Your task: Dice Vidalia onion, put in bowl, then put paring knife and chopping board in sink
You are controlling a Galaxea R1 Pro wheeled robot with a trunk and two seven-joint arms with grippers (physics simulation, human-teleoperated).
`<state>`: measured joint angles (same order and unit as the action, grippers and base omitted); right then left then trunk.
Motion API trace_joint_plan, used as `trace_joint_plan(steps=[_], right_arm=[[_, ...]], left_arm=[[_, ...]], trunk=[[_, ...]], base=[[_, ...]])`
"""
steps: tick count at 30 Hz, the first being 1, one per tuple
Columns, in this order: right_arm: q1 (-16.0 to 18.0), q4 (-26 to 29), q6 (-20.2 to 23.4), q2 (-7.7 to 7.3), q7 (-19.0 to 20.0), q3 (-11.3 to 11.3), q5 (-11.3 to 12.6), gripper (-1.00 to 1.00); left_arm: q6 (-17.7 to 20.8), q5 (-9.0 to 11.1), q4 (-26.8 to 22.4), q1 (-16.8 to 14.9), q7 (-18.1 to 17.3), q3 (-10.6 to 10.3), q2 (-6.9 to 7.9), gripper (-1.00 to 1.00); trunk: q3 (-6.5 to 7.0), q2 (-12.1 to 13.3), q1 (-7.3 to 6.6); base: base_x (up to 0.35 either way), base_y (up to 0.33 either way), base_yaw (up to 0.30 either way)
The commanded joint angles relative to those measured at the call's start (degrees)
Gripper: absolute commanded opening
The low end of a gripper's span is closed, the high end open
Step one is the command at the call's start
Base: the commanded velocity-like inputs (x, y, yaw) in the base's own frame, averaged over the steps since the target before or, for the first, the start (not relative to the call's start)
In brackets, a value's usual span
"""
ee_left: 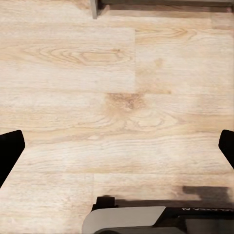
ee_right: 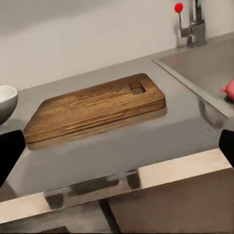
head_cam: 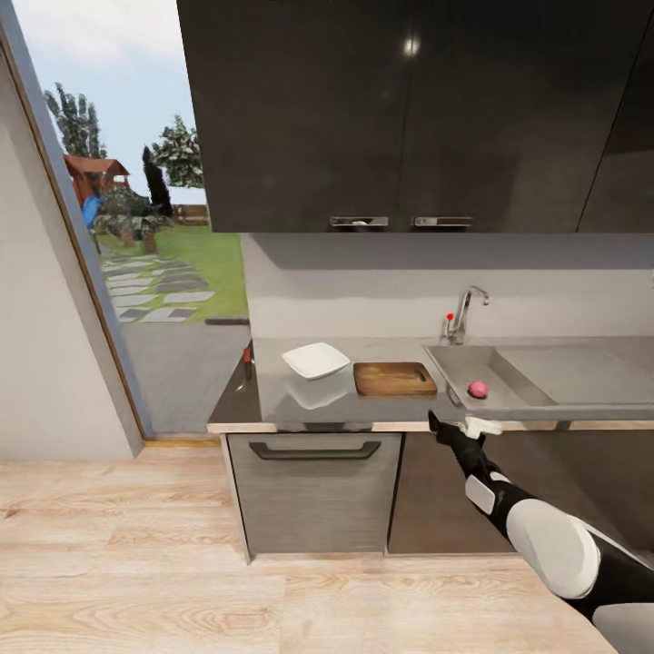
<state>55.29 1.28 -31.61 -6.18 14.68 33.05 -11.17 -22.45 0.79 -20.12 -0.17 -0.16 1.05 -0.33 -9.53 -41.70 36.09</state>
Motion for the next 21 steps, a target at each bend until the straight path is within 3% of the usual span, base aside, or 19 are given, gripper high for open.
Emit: trace_joint_plan(steps=[1,6,9,14,21], right_arm=[[-0.6,-0.1,-0.7,-0.02,0.6,0.5,-0.5,1.0],[-4.2,-0.1,-3.2,1.09,1.3,0.4,-0.6,1.0],[-7.5,-0.1,-7.8,2.13,1.4,0.4,-2.2,1.0],[-12.2,-0.1,-10.9,2.36,1.4,0.4,-5.5,1.0],[-18.9,-0.1,-15.5,2.45,1.4,0.4,-6.4,1.0]], left_arm=[[-0.1,0.1,0.0,0.0,0.0,0.1,-0.02,1.0],[-0.1,0.0,-0.1,-0.1,0.0,0.1,-0.02,1.0],[-0.2,0.0,-0.1,0.0,0.0,0.1,-0.02,1.0],[-0.2,0.0,-0.1,0.0,0.0,0.1,-0.02,1.0],[-0.2,0.0,-0.1,0.0,0.0,0.1,-0.02,1.0]], trunk=[[-0.08,-0.1,0.01],[-0.08,-0.1,0.01],[-0.08,-0.1,0.01],[-0.08,-0.1,0.01],[-0.08,-0.1,0.01]], base=[[0.0,0.0,0.0],[0.0,0.0,0.0],[0.0,0.0,0.0],[0.0,0.0,0.0],[0.0,0.0,0.0]])
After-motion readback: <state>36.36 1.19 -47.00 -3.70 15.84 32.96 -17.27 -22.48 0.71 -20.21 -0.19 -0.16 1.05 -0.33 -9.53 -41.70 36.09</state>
